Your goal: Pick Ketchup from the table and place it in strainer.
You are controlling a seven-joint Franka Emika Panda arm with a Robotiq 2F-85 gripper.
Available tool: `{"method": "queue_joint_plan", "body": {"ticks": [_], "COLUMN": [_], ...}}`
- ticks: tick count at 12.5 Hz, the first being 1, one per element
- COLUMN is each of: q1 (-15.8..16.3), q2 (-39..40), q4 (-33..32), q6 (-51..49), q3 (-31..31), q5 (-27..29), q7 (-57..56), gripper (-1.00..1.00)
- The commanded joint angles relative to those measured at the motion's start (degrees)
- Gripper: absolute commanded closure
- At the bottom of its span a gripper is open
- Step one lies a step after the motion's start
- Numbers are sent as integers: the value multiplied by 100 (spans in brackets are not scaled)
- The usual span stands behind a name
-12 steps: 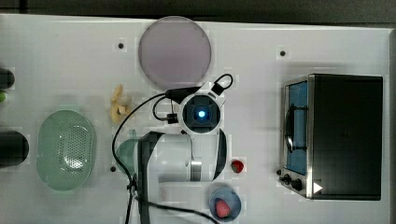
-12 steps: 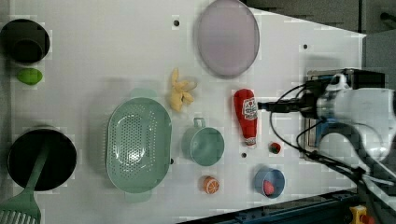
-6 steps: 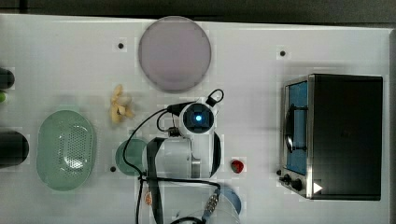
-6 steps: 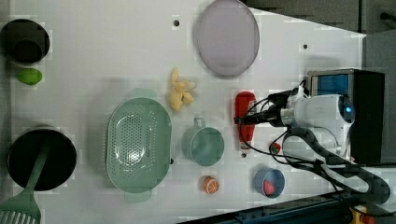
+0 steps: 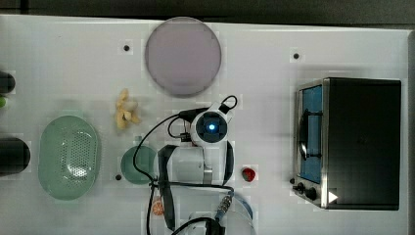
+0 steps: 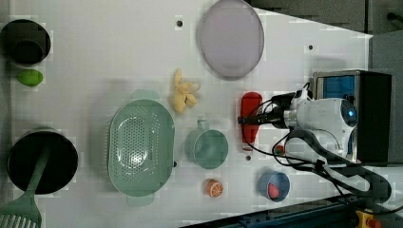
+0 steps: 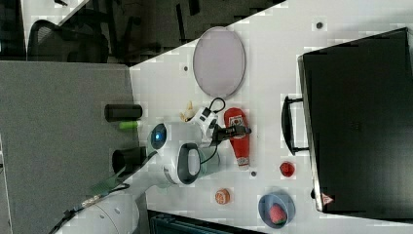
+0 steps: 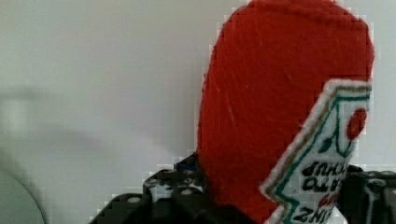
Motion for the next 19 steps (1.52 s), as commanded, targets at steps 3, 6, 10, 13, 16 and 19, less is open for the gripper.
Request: {"method": "queue_joint_plan", "body": {"ticks": [3, 6, 10, 13, 16, 19], "q1": [19, 21, 70, 163, 301, 386], "q2": [-629, -1519, -2614, -3100, -3174, -3119], "q4": [175, 403, 965, 1411, 1595, 1622], "q6": [-421, -1761, -3377, -4385, -4522, -4519], "q3": [17, 31, 118, 384, 937, 1597], "q5": [-25, -22, -6, 19, 209, 232], "q7": [-93, 155, 502, 1395, 2210, 3014], "gripper": [-23, -23, -23, -23, -23, -23]}}
